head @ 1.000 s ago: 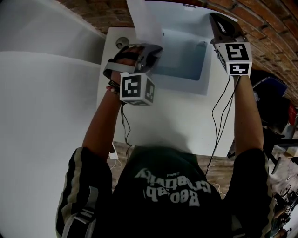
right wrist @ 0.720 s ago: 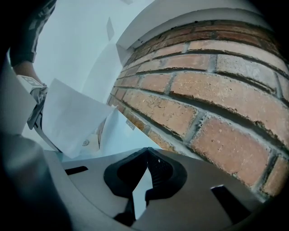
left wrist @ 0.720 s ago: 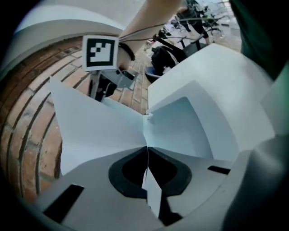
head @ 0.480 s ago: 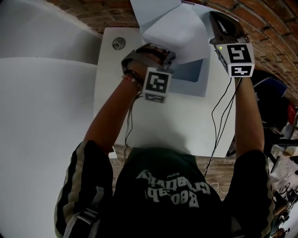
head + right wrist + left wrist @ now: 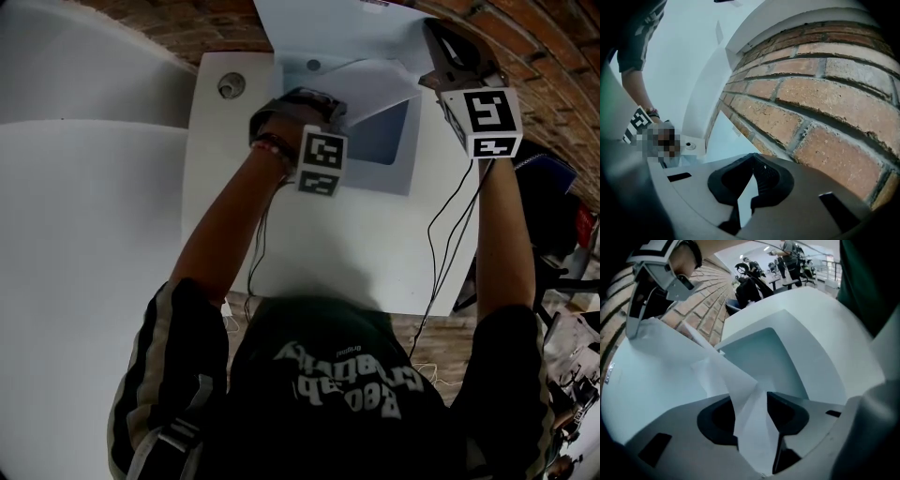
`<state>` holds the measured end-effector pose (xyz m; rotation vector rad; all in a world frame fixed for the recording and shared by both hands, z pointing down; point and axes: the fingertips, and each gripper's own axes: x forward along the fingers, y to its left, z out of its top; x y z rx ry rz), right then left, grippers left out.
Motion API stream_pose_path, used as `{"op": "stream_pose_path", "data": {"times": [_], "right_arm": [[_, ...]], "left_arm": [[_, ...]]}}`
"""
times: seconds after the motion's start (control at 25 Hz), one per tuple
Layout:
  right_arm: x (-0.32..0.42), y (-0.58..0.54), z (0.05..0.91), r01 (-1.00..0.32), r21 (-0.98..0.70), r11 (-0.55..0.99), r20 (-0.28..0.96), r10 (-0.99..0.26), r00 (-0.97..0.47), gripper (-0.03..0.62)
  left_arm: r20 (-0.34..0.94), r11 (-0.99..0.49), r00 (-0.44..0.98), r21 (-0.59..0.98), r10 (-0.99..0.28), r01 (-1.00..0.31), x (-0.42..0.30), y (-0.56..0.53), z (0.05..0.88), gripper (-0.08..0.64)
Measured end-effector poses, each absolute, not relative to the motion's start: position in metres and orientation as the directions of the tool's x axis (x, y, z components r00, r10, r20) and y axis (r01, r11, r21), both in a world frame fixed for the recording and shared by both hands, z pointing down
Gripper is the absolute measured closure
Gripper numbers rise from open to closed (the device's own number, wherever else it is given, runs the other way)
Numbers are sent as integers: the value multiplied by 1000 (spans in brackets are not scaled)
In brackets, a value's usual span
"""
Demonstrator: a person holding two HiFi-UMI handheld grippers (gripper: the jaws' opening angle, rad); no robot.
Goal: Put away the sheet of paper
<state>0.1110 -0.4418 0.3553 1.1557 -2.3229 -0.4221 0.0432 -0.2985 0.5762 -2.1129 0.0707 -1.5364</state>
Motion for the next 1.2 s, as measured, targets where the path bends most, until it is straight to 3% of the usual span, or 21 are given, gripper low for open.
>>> {"op": "stream_pose_path", "data": {"times": [0.16,0.56,0.92,1.2], "right_arm": [[112,-441,355,-643,487,591,301,-805,-512,598],[114,-441,354,-647,484,588,295,-807,-512,598],[114,-441,354,-647,482,591,296,-805,-514,598],[112,-441,354,-645,484,591,298,-805,-514,598]], "left_arm": [[876,-893,376,-397,-301,210,39,-289,568,300],[856,-930,438,-353,-276,105,21,-277,532,273],[850,-972,495,-233,-181,44,20,-262,526,161],[825,-976,527,-214,-205,-45,13,-267,505,153]]}}
